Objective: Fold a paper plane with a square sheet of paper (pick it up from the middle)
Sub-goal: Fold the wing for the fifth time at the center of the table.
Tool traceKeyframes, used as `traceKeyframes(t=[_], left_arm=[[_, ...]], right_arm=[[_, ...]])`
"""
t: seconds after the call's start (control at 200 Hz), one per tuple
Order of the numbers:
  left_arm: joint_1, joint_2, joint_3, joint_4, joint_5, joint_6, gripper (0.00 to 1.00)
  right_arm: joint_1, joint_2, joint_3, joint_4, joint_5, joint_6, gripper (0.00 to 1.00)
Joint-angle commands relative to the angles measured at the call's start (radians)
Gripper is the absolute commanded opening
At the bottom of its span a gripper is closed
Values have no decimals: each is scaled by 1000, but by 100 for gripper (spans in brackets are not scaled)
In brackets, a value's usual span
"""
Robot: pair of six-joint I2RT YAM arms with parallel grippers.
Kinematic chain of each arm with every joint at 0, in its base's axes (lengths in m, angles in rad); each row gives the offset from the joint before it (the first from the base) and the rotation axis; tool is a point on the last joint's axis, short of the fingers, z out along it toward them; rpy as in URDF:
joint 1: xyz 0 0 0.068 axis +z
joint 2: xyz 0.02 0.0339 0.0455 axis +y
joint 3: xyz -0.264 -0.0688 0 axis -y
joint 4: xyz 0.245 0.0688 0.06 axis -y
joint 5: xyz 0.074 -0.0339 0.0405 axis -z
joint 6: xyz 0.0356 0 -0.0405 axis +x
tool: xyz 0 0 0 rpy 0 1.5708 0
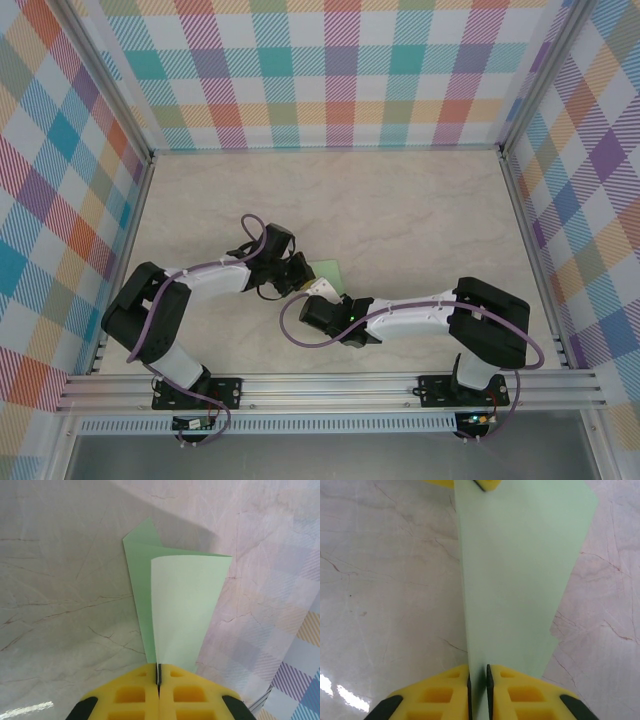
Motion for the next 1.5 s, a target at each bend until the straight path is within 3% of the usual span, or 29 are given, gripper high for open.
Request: traceKeyframes(t=[0.0, 0.15, 0.44, 0.565, 0.67, 0.895, 1.13, 1.495], left_arm=[[24, -30, 27, -24, -2, 16, 3], [24, -29, 26, -24, 1, 17, 3], [24, -28, 14, -28, 6, 19, 8], [24, -37, 13, -50, -9, 23, 31], [24, -58, 18, -76, -23, 34, 47], [24, -149, 40, -196, -119, 72, 63], [26, -203, 36, -268, -151, 86, 64], [26, -207, 4, -253, -135, 86, 63]], right_arm=[[7, -18, -16, -30, 14, 25, 18], [7, -26, -18, -13, 13, 19, 9], [7, -7, 2, 0, 12, 13, 5], [4, -18, -19, 20, -18, 28, 3], [-22, -49, -57, 80, -127, 35, 3], [-129, -152, -180, 258, -405, 70, 3], [-257, -219, -293, 400, -660, 104, 4], [-358, -210, -337, 471, -826, 152, 4]])
